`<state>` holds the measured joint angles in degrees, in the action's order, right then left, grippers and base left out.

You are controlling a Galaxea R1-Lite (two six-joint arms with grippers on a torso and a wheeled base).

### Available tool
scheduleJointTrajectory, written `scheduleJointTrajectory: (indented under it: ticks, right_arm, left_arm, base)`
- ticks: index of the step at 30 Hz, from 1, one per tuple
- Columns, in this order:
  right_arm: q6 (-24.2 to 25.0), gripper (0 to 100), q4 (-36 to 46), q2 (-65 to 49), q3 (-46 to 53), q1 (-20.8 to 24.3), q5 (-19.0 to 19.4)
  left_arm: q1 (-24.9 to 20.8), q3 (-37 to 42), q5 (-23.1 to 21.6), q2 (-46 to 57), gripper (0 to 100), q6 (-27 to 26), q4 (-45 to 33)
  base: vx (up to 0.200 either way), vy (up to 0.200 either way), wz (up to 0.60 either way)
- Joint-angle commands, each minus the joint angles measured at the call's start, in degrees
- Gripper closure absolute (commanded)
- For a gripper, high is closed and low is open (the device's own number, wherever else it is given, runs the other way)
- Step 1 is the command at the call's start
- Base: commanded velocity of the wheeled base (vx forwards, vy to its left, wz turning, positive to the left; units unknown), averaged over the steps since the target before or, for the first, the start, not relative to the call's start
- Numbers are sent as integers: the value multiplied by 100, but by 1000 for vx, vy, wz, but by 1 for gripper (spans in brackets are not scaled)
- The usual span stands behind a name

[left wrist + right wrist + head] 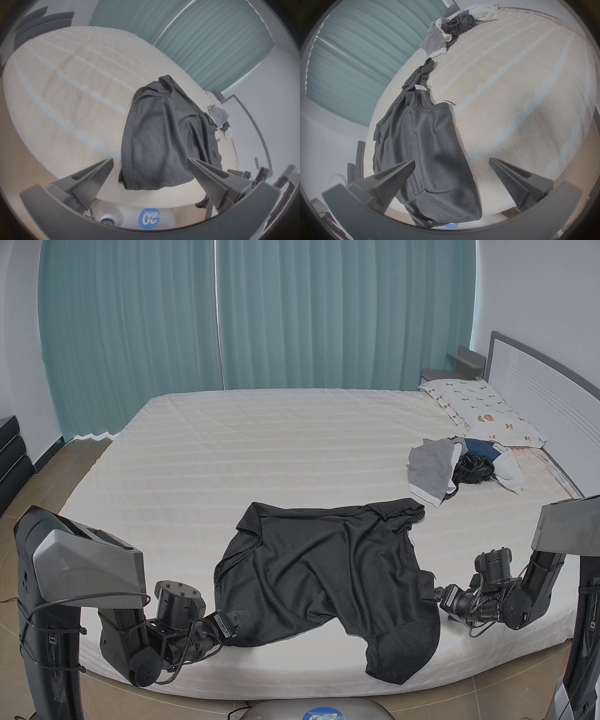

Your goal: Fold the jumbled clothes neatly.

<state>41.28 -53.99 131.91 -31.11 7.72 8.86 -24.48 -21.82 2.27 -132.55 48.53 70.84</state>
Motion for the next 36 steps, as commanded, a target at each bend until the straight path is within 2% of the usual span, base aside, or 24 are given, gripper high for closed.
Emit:
scheduleJointTrajectory:
  ticks: [1, 13, 18, 19, 27, 28, 31, 36]
  right_arm:
    - [-6, 0, -15, 71, 17, 28, -7]
    - [-14, 0, -6, 62, 8, 19, -7]
    - [-14, 0, -15, 62, 26, 28, -7]
    - [-14, 0, -15, 71, 26, 28, -7]
    - [-58, 0, 3, 54, 70, 28, -7]
    - [-76, 0, -6, 54, 132, 28, -25]
    - [-94, 0, -15, 62, 132, 28, -43]
    - [-129, 0, -15, 98, 114, 213, -51]
  left_arm:
    - [-101, -42, 37, -280, 0, -37, 9]
    - [-356, -226, 72, -421, 0, -212, -53]
    - [-417, -252, 441, -614, 0, -538, -35]
    - [-426, -261, 468, -632, 100, -546, -35]
    - [-312, -121, 529, -614, 100, -485, -9]
    - [-39, -24, 617, -500, 100, -221, 0]
    - [207, 82, 617, -280, 100, -37, 0]
    - [541, 407, 573, -8, 100, -89, -9]
  base:
    - [0, 0, 0]
    - [0, 0, 0]
    - [0, 0, 0]
    - [0, 0, 0]
    - [0, 0, 0]
    - [0, 0, 0]
    - [0, 0, 0]
    - [0, 0, 0]
